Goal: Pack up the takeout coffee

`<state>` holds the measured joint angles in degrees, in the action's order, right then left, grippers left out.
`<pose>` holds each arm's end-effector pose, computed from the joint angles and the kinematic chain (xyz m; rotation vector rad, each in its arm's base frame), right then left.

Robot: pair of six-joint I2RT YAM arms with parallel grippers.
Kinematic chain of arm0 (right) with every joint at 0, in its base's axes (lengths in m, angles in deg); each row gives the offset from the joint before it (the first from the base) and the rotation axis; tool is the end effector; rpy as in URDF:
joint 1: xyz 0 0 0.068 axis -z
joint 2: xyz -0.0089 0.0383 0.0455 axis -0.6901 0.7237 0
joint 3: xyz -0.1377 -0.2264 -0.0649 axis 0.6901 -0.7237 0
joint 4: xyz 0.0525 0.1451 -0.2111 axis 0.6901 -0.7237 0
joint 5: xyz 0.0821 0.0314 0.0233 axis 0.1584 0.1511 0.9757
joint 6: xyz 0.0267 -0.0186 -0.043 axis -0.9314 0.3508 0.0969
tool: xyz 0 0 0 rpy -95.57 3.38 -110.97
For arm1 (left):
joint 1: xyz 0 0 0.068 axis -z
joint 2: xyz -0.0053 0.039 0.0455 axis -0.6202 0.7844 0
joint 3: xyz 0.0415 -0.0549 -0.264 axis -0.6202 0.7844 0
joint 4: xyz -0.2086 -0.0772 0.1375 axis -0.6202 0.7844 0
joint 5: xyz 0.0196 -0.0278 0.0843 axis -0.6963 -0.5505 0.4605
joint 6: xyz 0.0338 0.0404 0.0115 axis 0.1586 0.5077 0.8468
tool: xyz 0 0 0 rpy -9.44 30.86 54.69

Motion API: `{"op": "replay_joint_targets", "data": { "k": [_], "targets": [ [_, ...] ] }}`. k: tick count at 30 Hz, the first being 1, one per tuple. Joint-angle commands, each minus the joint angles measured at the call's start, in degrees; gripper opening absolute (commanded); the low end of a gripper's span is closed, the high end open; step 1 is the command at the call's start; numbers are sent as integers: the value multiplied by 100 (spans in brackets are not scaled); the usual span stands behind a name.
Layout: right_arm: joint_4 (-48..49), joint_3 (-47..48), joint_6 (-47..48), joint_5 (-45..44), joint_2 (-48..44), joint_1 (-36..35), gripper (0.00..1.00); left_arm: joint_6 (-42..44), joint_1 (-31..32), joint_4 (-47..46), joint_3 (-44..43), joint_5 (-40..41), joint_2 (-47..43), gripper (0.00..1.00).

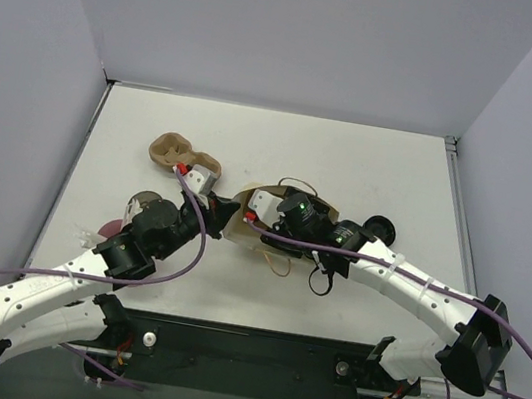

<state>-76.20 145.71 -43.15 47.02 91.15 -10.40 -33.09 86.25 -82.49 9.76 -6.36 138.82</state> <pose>0.1855 0.2380 0.2999 -1.3371 1.6736 -0.0928 0.1446 -0.1500 0.2994 0.2786 1.6581 -0.7254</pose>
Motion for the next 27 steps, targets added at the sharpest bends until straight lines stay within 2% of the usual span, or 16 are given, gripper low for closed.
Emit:
{"op": "replay_joint_targets", "data": {
  "k": [1, 9, 13, 27],
  "targets": [
    [45, 68, 211, -192, 121, -19, 41, -48, 33, -212, -6, 24, -177, 0],
    [-360, 130, 554, -26, 86, 25, 41, 22, 59, -299, 117, 297, -247, 0],
    [-386, 68, 748, -51, 199, 69, 41, 66, 59, -387, 126, 157, -195, 0],
    [167, -11, 994, 335, 499, 509, 39, 14, 68, -212, 187, 235, -291, 0]
  ]
}}
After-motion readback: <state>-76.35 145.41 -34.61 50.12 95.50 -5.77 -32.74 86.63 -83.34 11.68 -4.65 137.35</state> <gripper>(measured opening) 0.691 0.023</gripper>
